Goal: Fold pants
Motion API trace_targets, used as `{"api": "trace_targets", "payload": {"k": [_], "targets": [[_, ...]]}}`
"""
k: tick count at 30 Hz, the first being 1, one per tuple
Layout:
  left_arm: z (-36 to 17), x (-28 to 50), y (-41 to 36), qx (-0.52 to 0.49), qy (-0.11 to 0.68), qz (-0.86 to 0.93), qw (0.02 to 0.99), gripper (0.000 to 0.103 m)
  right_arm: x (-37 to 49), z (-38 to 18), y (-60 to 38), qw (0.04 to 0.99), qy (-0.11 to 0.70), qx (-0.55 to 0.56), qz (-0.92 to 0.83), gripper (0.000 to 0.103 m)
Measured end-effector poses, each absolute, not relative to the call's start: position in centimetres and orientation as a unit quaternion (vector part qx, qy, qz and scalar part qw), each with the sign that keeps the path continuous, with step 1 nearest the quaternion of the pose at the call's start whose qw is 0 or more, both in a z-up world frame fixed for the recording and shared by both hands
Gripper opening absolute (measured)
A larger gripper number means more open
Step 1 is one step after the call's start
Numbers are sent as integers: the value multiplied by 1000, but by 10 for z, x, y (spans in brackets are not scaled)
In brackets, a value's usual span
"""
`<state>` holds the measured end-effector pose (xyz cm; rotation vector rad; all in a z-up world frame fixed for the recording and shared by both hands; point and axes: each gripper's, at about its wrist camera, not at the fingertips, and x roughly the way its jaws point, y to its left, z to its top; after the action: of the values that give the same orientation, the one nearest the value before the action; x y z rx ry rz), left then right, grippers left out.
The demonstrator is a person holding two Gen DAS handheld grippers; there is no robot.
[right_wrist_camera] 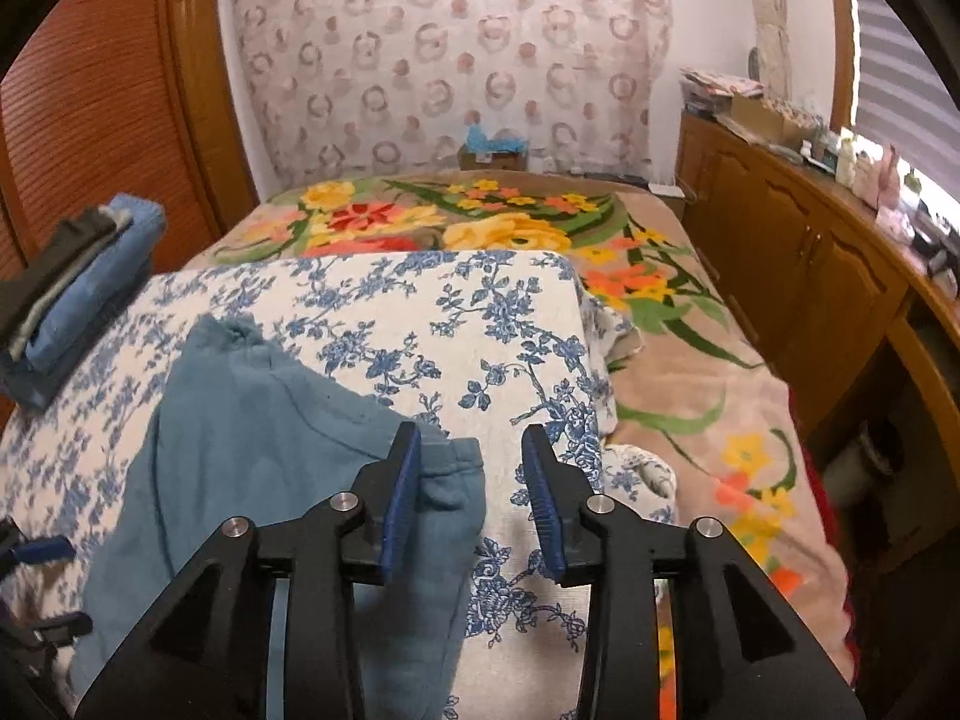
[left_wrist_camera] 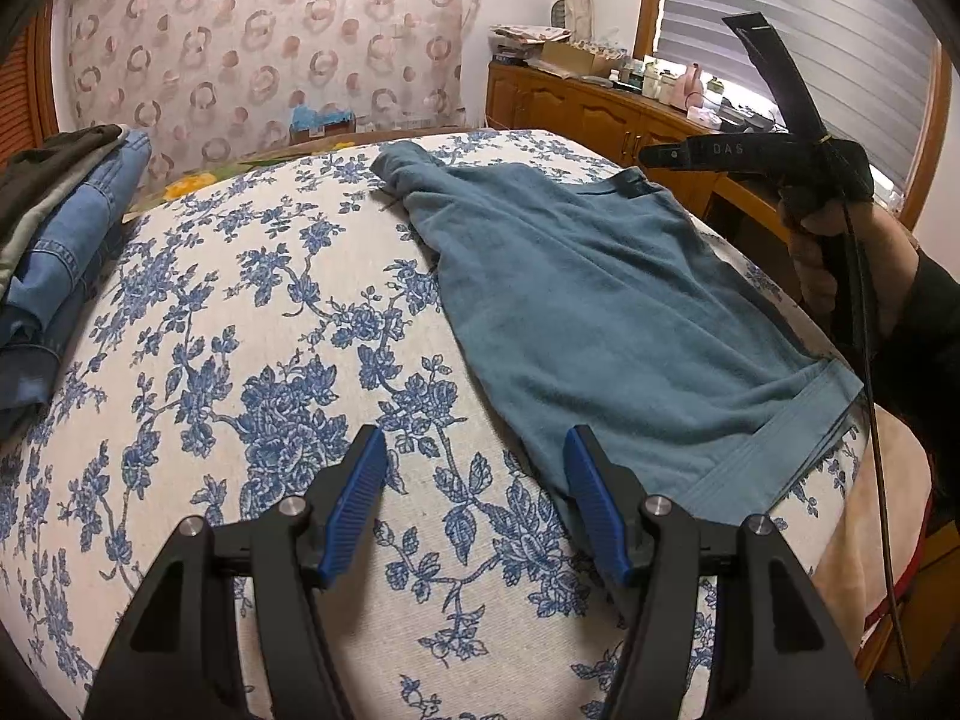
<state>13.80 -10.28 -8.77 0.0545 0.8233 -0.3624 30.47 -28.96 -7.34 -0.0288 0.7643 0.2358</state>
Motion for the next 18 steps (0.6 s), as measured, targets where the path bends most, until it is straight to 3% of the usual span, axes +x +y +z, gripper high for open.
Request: {"api": "trace_targets", "payload": {"k": [6,7,8,11,16,18], "targets": [[-88,138,-103,28,397,-174,901,62,312,-87,-274,906,400,-45,127,36],[-88,138,-103,28,398,-174,900,62,313,-89,-273,906,401,-46,127,33],[-88,138,-103,28,398,-174,900,62,314,-89,-273,906,401,-47,126,19],[-88,138,-103,27,398,-174,900,62,313,-87,-273,913,387,-52,116,6],[-89,138,-102,29,398,-171,901,62,318,-86,-281,920,383,-51,70,5],[-89,138,-102,27,399,-171,901,62,319,-87,-284,917,389,-50,67,11]]}}
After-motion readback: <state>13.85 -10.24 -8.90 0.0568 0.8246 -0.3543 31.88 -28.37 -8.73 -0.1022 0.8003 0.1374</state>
